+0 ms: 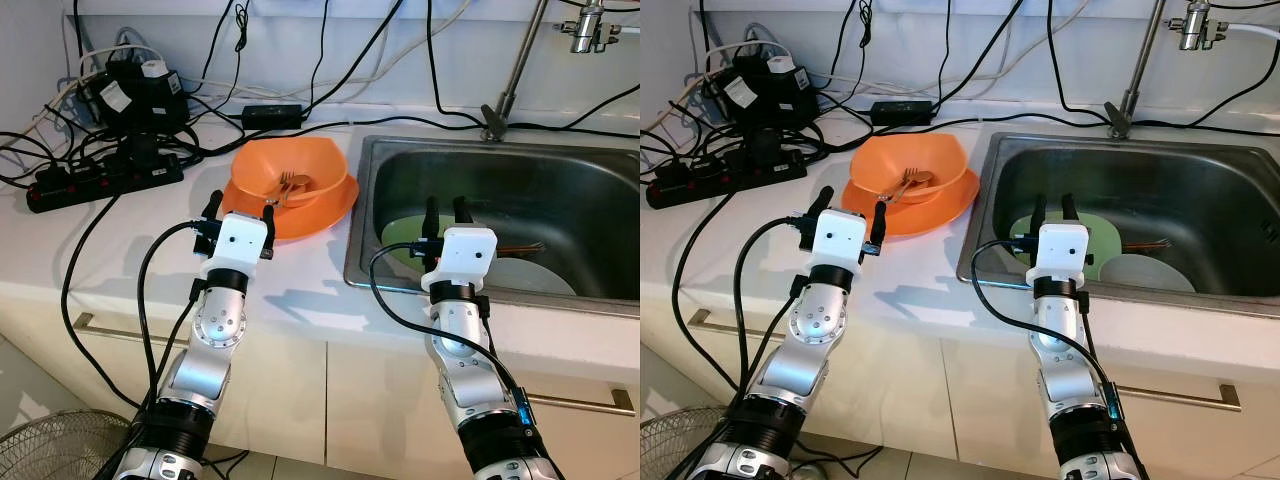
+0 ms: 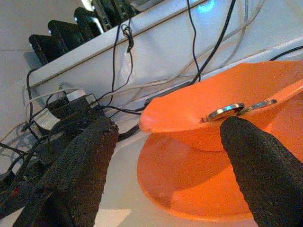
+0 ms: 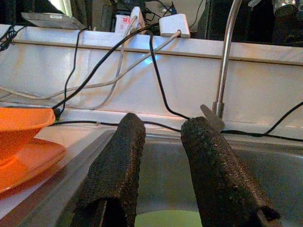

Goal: Kitchen organization

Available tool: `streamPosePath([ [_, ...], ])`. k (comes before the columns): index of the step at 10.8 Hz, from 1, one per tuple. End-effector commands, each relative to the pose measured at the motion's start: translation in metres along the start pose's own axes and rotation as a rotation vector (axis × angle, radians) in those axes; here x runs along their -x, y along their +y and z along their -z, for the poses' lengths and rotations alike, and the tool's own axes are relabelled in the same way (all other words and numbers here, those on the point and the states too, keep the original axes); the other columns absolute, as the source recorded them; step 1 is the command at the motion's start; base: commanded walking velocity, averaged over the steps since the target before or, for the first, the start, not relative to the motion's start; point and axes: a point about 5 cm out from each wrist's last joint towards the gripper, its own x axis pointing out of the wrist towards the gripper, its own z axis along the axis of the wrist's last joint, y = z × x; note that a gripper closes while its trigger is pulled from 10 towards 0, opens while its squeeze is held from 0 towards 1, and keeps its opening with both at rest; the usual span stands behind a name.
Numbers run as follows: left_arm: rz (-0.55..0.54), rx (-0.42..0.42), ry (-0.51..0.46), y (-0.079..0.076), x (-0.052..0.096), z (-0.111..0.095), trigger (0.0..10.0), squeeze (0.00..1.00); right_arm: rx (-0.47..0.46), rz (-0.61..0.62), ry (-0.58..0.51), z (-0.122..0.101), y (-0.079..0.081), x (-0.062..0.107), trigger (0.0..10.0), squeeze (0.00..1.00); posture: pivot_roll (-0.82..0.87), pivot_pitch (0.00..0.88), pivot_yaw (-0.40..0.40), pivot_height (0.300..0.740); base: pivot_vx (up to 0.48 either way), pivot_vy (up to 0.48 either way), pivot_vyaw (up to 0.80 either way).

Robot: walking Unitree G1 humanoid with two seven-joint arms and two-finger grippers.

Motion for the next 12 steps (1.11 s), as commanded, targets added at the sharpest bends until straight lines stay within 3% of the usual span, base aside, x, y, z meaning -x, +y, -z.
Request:
streamPosePath([
  [1,0.013,0.007,-0.010,-0.002,-0.003,-0.004,10.0,0.00,-0.002,0.000,-0.012,-0.002,0.001,-0.003,10.0,0.00,0.03,0.000,0.066,0.740,0.000,0.000,0.00],
  [6,0.018,0.015,-0.063,-0.014,-0.016,-0.018,10.0,0.00,0.002,-0.002,-0.014,-0.002,-0.001,-0.003,10.0,0.00,0.02,0.000,0.063,0.740,0.000,0.000,0.00],
  [12,0.192,0.004,-0.061,-0.049,-0.022,-0.023,10.0,0.00,0.004,-0.004,-0.007,-0.001,0.000,-0.003,10.0,0.00,0.02,0.000,0.058,0.740,0.000,0.000,0.00],
])
